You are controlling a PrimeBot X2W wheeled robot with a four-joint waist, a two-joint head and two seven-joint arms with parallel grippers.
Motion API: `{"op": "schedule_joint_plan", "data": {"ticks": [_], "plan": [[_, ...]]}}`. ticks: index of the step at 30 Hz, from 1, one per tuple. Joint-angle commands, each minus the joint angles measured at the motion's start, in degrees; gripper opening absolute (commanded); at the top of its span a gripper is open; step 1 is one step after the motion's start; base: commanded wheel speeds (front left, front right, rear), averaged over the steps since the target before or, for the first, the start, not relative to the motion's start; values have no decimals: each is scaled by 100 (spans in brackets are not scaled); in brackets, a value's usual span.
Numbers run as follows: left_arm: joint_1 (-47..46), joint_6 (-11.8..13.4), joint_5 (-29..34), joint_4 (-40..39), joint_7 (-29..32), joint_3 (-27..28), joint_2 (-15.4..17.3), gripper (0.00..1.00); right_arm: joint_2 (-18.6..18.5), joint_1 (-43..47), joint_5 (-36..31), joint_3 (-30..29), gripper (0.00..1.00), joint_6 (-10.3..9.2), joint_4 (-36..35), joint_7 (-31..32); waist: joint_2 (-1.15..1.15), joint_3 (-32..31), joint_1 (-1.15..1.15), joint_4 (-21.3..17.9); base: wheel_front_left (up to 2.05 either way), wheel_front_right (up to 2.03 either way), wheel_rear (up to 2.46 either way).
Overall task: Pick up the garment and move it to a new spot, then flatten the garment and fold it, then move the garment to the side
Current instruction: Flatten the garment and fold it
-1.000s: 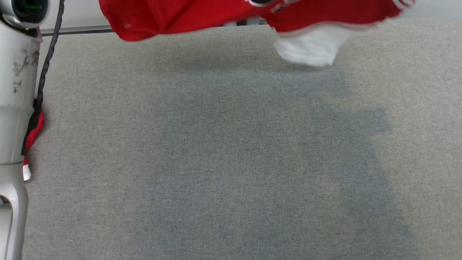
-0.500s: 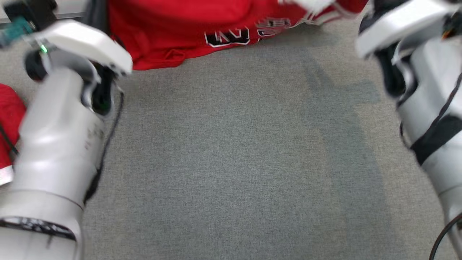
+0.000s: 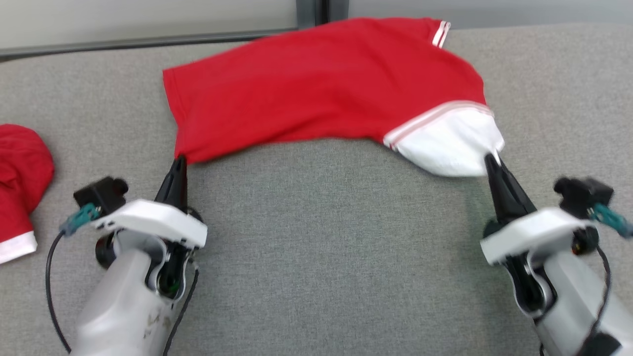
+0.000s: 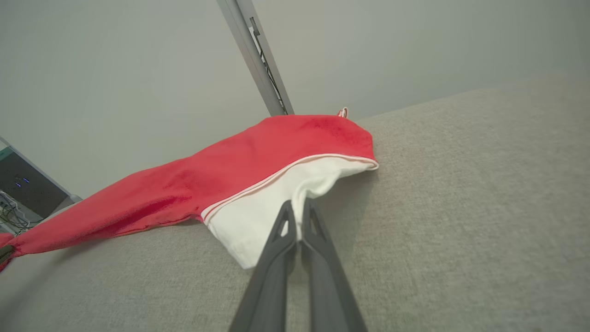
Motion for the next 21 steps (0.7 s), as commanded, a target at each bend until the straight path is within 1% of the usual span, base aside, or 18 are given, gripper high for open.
{"op": "schedule_joint_plan", "data": {"ticks": [1, 3, 7, 10, 13, 15, 21], "plan": [[197, -7, 74, -151, -7, 101, 99, 0, -83, 314, -88, -173, 0, -2, -219, -33, 0, -193, 0, 7, 0, 0, 0], [609, -7, 155, -372, -5, 188, 123, 0, -101, 903, -163, -417, 0, -1, -630, -33, 0, -346, 0, 17, 0, 0, 0], [1311, -7, 312, -784, -5, 305, 303, 0, -79, 1990, -362, -870, 0, -1, -1313, -34, 0, -698, 0, -22, 0, 0, 0], [1853, 89, 337, -1124, 1, 331, 428, 0, 27, 2688, -540, -1112, 0, -1, -1845, 126, 0, -949, 0, -107, 0, 0, 0], [2397, 322, 310, -1646, 124, 369, 629, 0, 144, 3359, -796, -1426, 0, -2, -2454, 494, 0, -1159, 0, -168, 0, 0, 0], [2780, 542, 330, -2126, 289, 360, 758, 0, 253, 3781, -996, -1615, 0, -1, -2922, 827, 0, -1288, 0, -180, 0, 0, 0], [3990, 1312, 349, -3814, 845, 418, 1201, 0, 620, 4965, -1411, -2214, 0, -2, -4272, 2102, 0, -1605, 0, -193, 0, 0, 0]]}}
